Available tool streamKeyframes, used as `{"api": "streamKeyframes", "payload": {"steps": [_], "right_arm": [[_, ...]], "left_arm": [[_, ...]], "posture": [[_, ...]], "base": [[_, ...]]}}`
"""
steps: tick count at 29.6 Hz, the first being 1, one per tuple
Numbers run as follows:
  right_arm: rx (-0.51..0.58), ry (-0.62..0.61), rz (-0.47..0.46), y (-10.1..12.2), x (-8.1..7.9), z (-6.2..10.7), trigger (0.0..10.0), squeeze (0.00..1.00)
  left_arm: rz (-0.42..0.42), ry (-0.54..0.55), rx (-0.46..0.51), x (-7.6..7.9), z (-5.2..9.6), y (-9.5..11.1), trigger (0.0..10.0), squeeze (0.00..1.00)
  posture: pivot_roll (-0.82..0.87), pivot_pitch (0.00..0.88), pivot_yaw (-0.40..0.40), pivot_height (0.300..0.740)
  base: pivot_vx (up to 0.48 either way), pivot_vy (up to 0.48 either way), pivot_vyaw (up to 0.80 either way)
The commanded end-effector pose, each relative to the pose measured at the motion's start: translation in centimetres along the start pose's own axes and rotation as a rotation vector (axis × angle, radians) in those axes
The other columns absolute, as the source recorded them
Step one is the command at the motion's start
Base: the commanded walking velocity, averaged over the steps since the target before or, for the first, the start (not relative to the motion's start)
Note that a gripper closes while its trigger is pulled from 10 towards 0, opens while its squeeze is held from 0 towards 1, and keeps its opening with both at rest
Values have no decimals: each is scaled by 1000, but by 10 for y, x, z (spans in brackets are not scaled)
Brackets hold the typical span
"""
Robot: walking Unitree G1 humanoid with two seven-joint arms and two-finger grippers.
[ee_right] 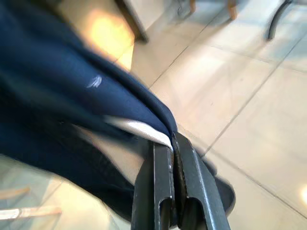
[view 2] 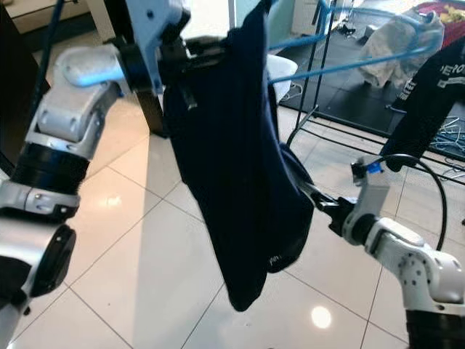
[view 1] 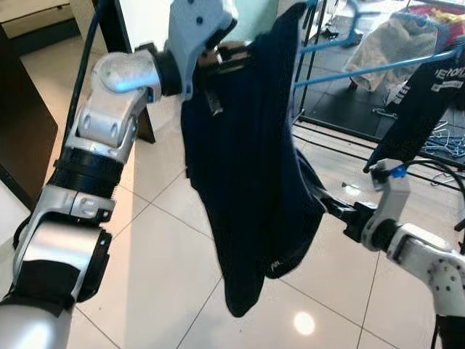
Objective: Hang hanger
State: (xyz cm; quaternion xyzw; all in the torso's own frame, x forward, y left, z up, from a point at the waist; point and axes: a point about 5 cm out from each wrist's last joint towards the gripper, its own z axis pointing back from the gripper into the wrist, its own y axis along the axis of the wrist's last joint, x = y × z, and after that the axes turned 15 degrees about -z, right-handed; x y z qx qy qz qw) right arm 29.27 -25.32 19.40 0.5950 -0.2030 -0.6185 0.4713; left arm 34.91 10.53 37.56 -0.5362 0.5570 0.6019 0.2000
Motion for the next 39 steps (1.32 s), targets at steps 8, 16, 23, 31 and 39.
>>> {"api": "streamKeyframes", "payload": {"steps": [8,16,23,31,39], "right_arm": [[358,73,-248,57,16,23,0,0],[478,167,-366,72,13,24,0,0],[440,255,-377,70,-3,17,0,0],[411,331,-331,66,-10,26,0,0],[416,310,-323,67,-3,29,0,0]], "left_arm": [[116,-159,135,19,34,2,10000,0],[40,-274,74,53,34,-10,10000,0],[-12,-131,-30,44,24,-19,10000,0],[10,34,-95,23,33,-32,10000,0],[-36,-12,-144,26,45,-39,10000,0]], "posture": [[-21,121,14,740],[-13,128,12,740],[-15,130,13,740],[-22,134,16,740],[-17,137,15,740]], "base": [[0,0,0],[0,0,0],[0,0,0],[0,0,0],[0,0,0]]}}
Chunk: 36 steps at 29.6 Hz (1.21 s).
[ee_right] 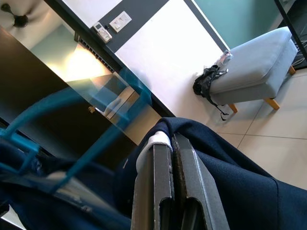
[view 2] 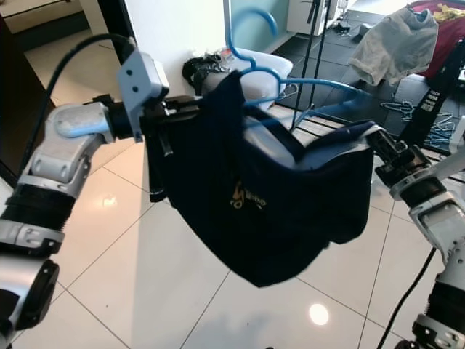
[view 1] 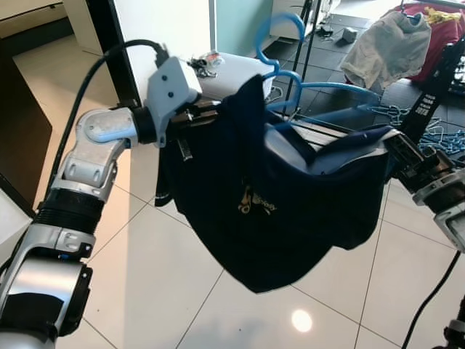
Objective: Hang hanger
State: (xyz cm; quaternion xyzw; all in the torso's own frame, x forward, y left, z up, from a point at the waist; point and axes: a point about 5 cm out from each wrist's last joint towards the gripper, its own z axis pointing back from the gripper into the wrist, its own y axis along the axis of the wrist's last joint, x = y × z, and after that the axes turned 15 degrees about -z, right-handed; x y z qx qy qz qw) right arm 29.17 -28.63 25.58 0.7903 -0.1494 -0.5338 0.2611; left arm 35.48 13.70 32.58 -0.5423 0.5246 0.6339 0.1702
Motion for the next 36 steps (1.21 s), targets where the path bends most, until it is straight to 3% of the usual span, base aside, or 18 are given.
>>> {"api": "streamKeyframes", "payload": {"steps": [1,9,24,29,36], "right_arm": [[7,-1,7,4,1,4,0,0],[22,-27,26,11,5,8,0,0],[38,-73,39,18,12,10,0,0],[37,-71,40,19,12,10,0,0],[35,-47,42,21,6,7,0,0]], "left_arm": [[-47,-4,-41,-4,10,-4,10000,0],[-82,-25,-63,-5,21,-11,10000,0],[40,13,147,-15,21,15,10000,0],[36,-33,149,-10,21,14,10000,0],[-38,-126,83,4,20,6,10000,0]], "posture": [[-17,137,15,740],[-19,139,13,740],[-24,134,9,740],[-24,133,9,740],[-24,129,11,740]], "base": [[0,0,0],[0,0,0],[0,0,0],[0,0,0],[0,0,0]]}}
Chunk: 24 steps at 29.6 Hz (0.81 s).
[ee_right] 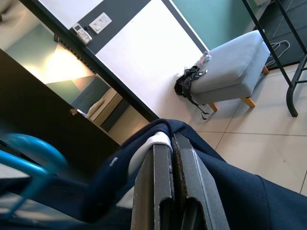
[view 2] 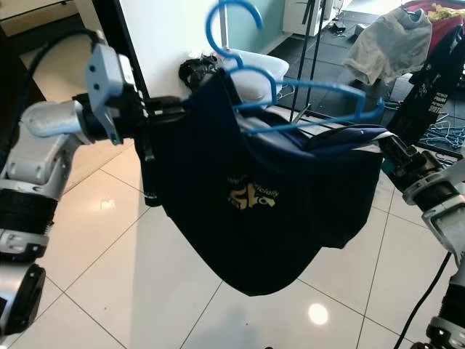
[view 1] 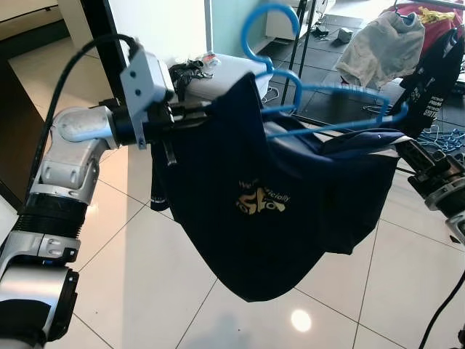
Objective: Hang hanger
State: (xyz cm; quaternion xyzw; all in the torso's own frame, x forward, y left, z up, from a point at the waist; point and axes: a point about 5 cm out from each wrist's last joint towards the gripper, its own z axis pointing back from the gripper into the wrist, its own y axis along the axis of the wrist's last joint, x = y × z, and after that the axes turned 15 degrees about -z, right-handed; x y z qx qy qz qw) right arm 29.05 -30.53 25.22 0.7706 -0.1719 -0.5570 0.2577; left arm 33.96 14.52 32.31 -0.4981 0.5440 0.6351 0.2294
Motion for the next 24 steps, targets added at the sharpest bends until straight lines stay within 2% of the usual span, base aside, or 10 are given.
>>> {"api": "streamKeyframes", "payload": {"steps": [1,4,8,21,24], "right_arm": [[23,30,17,8,-8,0,0,0],[24,36,21,9,-10,-1,0,0],[24,37,22,9,-10,-1,0,0],[21,54,28,10,-16,-1,0,0],[2,43,41,7,-18,-4,0,0]], "left_arm": [[-52,-29,-43,2,5,-3,10000,0],[-50,-35,-83,4,7,-9,10000,0],[-46,-38,-89,5,8,-10,10000,0],[-86,-69,-143,10,9,-17,10000,0],[-110,-62,-167,10,6,-18,10000,0]], "posture": [[-24,129,11,740],[-25,127,12,740],[-25,127,12,740],[-29,133,16,740],[-28,135,14,740]], "base": [[0,0,0],[0,0,0],[0,0,0],[0,0,0],[0,0,0]]}}
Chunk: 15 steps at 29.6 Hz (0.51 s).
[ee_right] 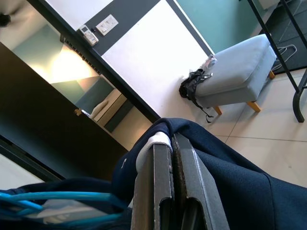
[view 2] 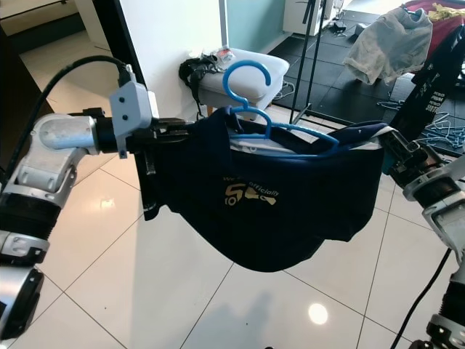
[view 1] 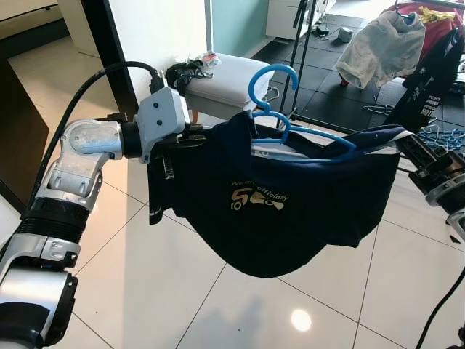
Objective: Hang hanger
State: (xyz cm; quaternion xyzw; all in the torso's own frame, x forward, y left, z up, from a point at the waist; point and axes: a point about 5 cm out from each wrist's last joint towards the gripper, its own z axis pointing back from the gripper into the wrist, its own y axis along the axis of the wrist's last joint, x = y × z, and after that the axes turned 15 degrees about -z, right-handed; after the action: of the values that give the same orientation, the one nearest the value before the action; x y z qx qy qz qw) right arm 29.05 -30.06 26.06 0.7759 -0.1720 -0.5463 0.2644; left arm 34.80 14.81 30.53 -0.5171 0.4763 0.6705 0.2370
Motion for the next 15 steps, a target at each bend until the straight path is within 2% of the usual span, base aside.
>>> {"api": "streamKeyframes", "payload": {"steps": [1,3,7,10,11,13,15], "right_arm": [[-13,3,40,3,-9,-3,0,0],[-36,-14,46,-1,-8,-6,0,0],[-149,-32,51,-21,-11,-17,0,0],[-195,-21,54,-29,-14,-20,0,0],[-248,-4,57,-37,-17,-23,0,0],[-248,-4,57,-37,-17,-23,0,0],[-375,32,96,-49,-23,-24,0,0]], "left_arm": [[-42,-6,-50,-1,1,-2,10000,0],[-50,1,-46,1,-3,0,10000,0],[-63,7,28,11,-16,13,10000,0],[-64,6,54,14,-19,16,10000,0],[-61,-3,80,18,-21,20,10000,0],[-61,-3,80,18,-21,20,10000,0],[-38,-49,136,22,-21,25,10000,0]], "posture": [[-28,136,13,740],[-28,136,13,740],[-30,136,9,740],[-33,135,5,740],[-33,135,5,740],[-33,135,5,740],[-39,135,-5,740]], "base": [[0,0,0],[0,0,0],[0,0,0],[0,0,0],[0,0,0],[0,0,0],[0,0,0]]}}
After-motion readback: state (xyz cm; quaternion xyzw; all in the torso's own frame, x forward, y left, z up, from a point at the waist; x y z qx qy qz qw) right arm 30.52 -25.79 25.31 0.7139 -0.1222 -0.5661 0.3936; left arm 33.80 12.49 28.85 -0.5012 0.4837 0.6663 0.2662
